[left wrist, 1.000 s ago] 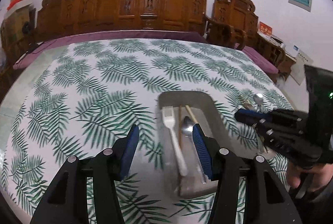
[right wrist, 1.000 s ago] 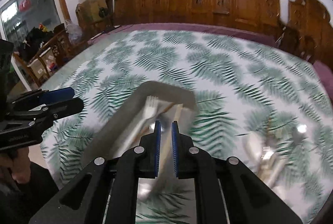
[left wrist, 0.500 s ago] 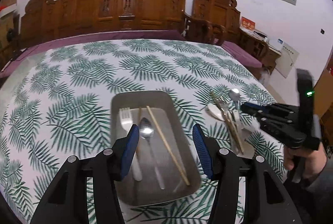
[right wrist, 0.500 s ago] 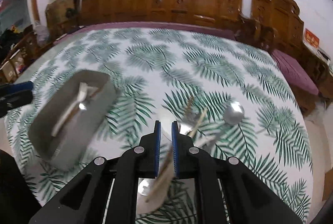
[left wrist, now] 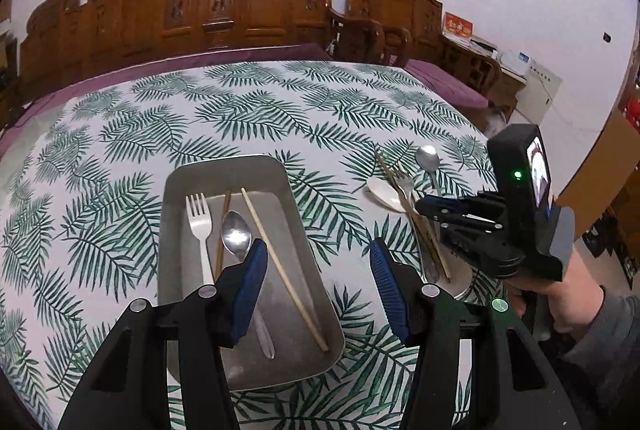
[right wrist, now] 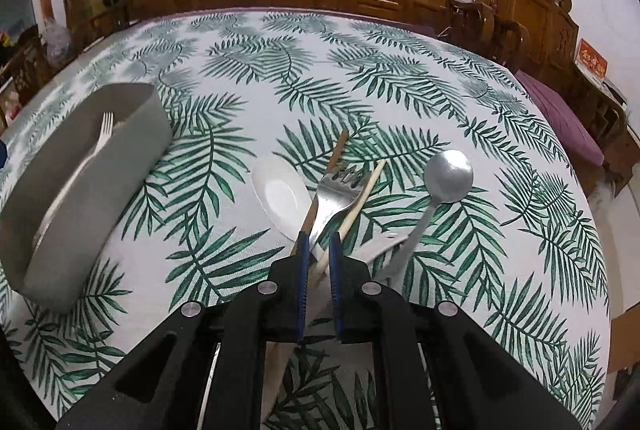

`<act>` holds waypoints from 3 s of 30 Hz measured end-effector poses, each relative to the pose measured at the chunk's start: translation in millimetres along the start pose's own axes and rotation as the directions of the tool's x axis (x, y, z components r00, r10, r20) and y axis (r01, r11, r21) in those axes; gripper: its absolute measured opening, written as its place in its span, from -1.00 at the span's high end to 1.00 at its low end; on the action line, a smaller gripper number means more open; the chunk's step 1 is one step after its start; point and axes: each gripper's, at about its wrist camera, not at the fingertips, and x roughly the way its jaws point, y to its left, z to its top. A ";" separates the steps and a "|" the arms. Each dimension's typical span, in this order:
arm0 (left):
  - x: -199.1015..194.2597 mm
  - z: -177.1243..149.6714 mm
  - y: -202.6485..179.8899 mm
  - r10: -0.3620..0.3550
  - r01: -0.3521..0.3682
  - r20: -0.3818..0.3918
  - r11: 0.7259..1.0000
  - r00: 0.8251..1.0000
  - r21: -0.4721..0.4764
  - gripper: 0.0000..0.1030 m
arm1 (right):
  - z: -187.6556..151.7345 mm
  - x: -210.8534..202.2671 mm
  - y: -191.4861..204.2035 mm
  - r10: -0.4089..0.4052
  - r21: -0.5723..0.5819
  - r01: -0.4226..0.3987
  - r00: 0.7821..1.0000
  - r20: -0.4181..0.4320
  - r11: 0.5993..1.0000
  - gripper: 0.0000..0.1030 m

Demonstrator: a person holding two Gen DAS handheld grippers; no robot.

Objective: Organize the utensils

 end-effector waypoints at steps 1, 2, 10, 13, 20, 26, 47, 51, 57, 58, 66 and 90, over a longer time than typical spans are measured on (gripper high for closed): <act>1.0 -0.3 -0.6 0.001 -0.001 -0.004 1.000 1.000 0.004 0.02 | -0.7 1.4 0.5 -0.014 -0.008 0.014 1.000 -0.008 1.000 0.78; 1.9 -1.0 -1.6 0.001 -0.001 -0.007 1.000 1.000 0.009 0.02 | -1.7 2.2 0.6 -0.031 -0.011 0.031 0.999 -0.016 0.999 0.78; 4.7 -2.2 -8.9 -0.004 0.004 -0.016 1.000 1.000 0.024 0.02 | -6.4 3.3 -11.0 -0.019 0.053 0.021 0.999 -0.050 0.998 0.71; 6.2 -2.5 -11.1 -0.006 0.007 -0.020 1.000 1.000 0.031 0.02 | -6.2 5.2 -12.3 -0.006 0.076 0.010 0.998 -0.055 0.997 0.65; 9.3 -4.1 -16.6 -0.007 0.009 -0.026 0.999 1.000 0.044 0.02 | -5.4 12.1 -17.4 0.018 0.123 -0.010 0.998 -0.065 0.992 0.55; 9.2 -5.7 -18.9 -0.007 0.009 -0.026 0.999 1.000 0.050 0.02 | -5.9 7.0 -24.7 0.046 0.170 -0.037 0.998 -0.047 0.985 0.75; 19.9 -6.3 -53.3 -0.007 0.010 -0.040 0.997 0.999 0.078 0.02 | -10.7 -32.5 -63.6 0.036 0.223 -0.055 0.995 0.089 0.973 0.89; 27.7 -5.2 -65.9 -0.020 0.024 -0.048 0.996 0.999 0.088 0.02 | -16.4 -31.2 -75.8 0.025 0.232 -0.043 0.996 0.084 0.972 0.89; 47.5 -4.2 -82.3 -0.022 0.031 -0.084 0.994 0.996 0.109 0.06 | -21.4 -30.7 -87.9 0.025 0.248 -0.046 0.996 0.085 0.968 0.89; 50.4 -3.6 -83.6 -0.021 0.031 -0.087 0.993 0.996 0.111 0.06 | -21.6 -30.5 -89.3 0.027 0.251 -0.048 0.996 0.085 0.967 0.89; 86.8 0.4 -100.9 -0.011 0.030 -0.139 0.991 0.990 0.131 0.18 | -22.8 -33.0 -94.7 0.051 0.282 -0.080 0.993 0.107 0.956 0.89; 145.0 16.0 -101.4 -0.012 0.028 -0.244 0.998 0.970 0.060 0.83 | -18.8 -35.4 -93.5 0.093 0.304 -0.132 0.986 0.139 0.944 0.88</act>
